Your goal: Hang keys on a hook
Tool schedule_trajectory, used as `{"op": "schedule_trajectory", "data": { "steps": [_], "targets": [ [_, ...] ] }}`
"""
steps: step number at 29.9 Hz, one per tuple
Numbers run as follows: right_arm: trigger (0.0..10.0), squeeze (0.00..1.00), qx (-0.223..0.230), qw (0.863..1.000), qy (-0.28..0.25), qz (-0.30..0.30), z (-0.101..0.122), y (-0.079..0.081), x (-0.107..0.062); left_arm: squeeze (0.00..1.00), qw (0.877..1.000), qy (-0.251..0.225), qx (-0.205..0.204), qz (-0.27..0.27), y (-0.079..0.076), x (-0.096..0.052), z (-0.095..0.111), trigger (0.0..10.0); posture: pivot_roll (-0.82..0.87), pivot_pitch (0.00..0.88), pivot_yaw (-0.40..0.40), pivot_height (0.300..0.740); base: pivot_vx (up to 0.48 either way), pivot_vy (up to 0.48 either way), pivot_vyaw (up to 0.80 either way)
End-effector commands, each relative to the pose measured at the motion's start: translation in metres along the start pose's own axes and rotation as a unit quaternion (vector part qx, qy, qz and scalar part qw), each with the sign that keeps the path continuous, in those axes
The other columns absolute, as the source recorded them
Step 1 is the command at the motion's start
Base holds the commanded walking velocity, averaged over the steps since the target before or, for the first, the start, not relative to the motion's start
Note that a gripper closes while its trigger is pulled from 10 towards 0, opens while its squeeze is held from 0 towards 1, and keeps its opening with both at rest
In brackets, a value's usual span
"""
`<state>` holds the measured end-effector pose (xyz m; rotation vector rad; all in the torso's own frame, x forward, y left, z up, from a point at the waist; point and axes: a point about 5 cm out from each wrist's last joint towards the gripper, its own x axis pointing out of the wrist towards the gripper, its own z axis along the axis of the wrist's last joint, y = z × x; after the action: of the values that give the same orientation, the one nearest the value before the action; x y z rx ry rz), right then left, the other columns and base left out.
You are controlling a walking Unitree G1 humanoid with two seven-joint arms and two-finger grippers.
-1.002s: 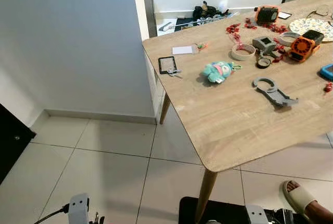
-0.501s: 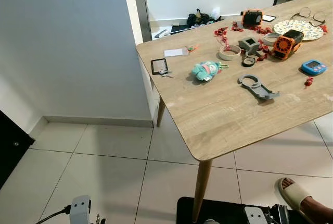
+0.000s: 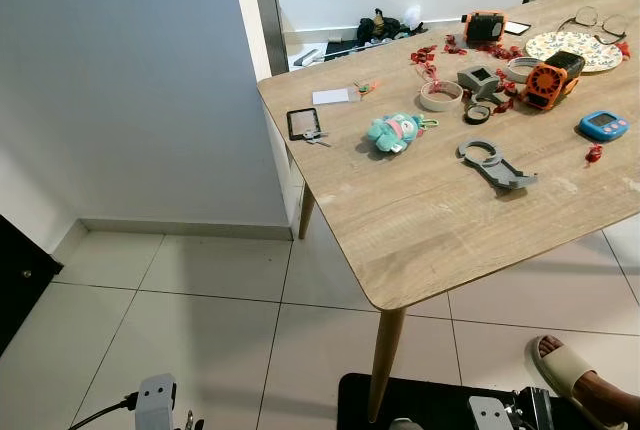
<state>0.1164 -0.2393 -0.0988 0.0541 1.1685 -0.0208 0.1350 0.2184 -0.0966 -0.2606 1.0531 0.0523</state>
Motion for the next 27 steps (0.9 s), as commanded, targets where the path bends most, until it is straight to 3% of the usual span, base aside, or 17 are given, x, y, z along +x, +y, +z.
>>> {"op": "schedule_trajectory", "data": {
  "steps": [1,27],
  "targets": [
    [10.0,0.0,0.008,1.0,0.013,0.012,-0.0085,0.0086,0.0013,0.0,1.0,0.014,0.001,0.005,0.0029,-0.0019,-0.0081,10.0,-0.06,0.112,0.105,0.74,-0.379,0.0,0.0],
    [10.0,0.0,0.012,1.0,0.013,0.015,-0.0038,0.0111,0.0026,0.0,1.0,0.016,0.008,0.0,0.003,-0.0022,-0.0088,10.0,-0.06,0.127,0.117,0.74,-0.379,0.0,0.0]
  ]
}}
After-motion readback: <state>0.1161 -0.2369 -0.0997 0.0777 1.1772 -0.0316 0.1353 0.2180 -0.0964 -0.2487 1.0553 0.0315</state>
